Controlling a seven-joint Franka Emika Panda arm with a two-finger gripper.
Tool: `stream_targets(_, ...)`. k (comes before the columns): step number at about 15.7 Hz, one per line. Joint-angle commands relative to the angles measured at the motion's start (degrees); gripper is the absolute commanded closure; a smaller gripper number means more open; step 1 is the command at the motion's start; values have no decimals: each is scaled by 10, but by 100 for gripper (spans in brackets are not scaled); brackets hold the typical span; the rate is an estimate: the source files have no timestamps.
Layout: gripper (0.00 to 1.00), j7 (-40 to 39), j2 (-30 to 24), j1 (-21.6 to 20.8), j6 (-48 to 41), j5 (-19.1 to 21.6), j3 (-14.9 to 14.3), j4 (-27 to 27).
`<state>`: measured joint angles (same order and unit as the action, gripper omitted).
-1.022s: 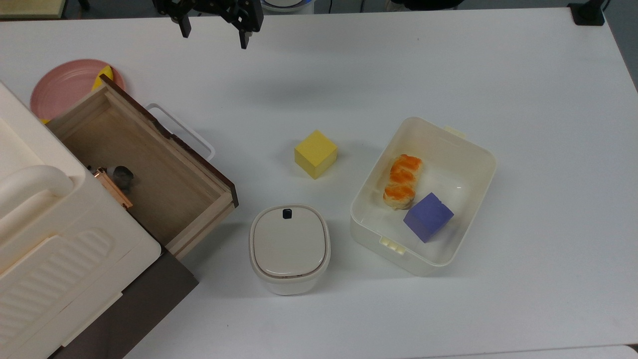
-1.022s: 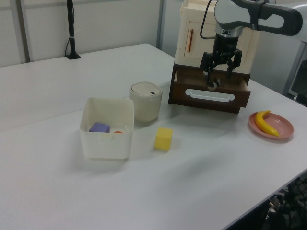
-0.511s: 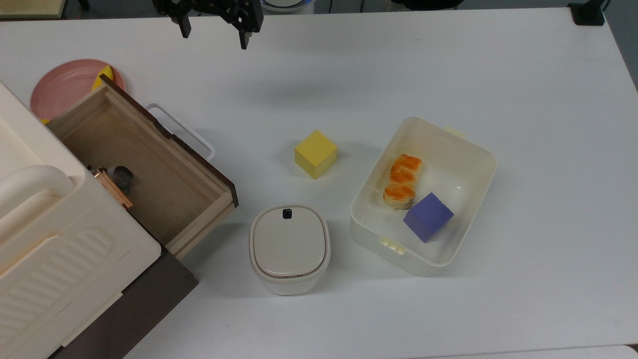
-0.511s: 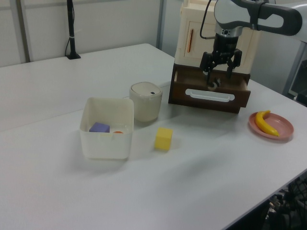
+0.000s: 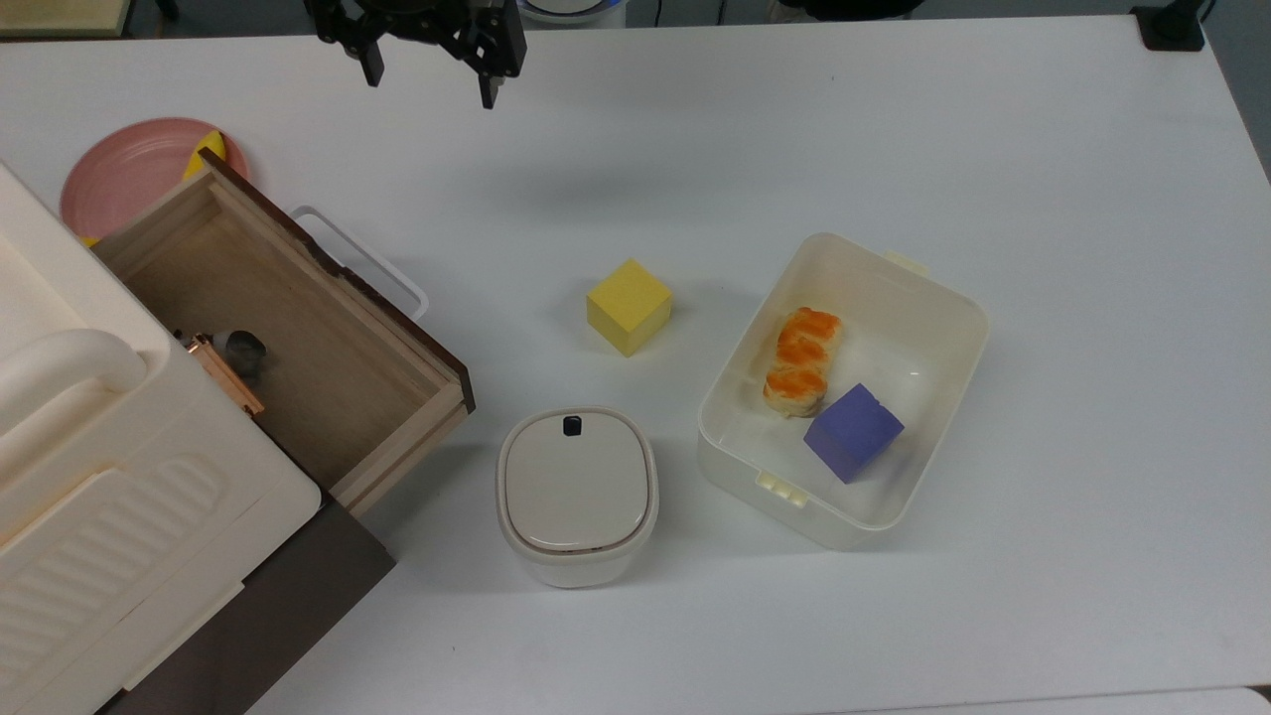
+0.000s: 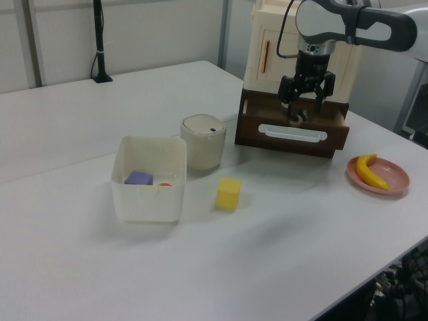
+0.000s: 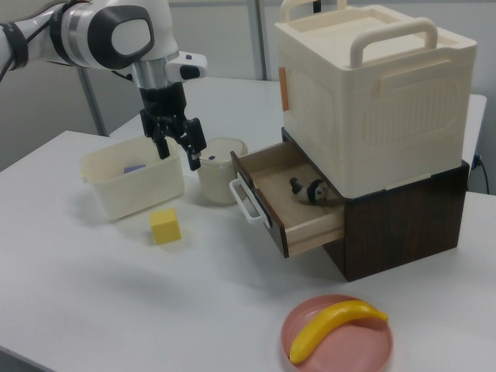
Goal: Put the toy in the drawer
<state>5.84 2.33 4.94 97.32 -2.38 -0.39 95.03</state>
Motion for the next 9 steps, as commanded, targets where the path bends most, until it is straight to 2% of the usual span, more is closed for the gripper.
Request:
stream_targets(1,0,0,3,-3,-19,12,-1,-15)
stream_targets(9,0,0,6,2,-15,11,-5,-15)
